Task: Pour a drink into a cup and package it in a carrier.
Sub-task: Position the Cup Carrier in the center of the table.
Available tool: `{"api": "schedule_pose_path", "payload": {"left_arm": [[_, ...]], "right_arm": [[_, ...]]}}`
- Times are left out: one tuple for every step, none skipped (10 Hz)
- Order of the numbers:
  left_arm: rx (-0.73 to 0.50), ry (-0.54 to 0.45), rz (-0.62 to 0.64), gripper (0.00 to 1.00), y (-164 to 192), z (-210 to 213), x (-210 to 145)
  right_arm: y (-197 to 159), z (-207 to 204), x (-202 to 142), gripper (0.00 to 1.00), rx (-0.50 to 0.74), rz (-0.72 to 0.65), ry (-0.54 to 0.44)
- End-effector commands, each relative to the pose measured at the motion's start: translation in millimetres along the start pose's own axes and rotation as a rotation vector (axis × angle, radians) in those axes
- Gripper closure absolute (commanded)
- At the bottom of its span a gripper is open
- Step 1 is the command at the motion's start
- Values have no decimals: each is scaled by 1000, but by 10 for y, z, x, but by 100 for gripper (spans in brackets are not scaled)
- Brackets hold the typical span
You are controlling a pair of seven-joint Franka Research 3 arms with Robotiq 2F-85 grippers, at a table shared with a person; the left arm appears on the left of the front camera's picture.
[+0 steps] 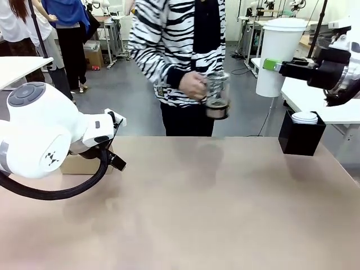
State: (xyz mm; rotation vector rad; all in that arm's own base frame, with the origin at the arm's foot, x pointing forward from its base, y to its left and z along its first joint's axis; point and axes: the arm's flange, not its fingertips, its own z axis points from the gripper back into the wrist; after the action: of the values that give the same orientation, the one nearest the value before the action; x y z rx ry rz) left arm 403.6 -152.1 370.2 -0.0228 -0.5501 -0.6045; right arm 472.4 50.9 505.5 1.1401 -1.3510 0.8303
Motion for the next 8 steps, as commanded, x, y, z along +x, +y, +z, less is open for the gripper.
{"api": "schedule_pose_path", "payload": {"left_arm": [[-2, -1, 1, 0, 1, 3, -3], [-2, -1, 1, 0, 1, 3, -3], [-2, -1, 1, 0, 1, 3, -3], [-2, -1, 1, 0, 1, 3, -3], [-2, -1, 1, 0, 1, 3, -3], [-2, -1, 1, 0, 1, 3, -3], [0, 0, 0, 0, 0, 0, 0], [5, 20, 24, 0, 53, 192, 111]], "right_arm": [[-22, -48, 84, 20, -4, 28, 1], [-22, -48, 84, 20, -4, 28, 1], [-22, -48, 84, 20, -4, 28, 1], [-22, -48, 84, 20, -4, 28, 1], [-22, -48, 84, 20, -4, 28, 1], [-22, -48, 84, 20, -4, 28, 1], [-22, -48, 84, 20, -4, 28, 1], [-22, -48, 84, 20, -4, 28, 1]]}}
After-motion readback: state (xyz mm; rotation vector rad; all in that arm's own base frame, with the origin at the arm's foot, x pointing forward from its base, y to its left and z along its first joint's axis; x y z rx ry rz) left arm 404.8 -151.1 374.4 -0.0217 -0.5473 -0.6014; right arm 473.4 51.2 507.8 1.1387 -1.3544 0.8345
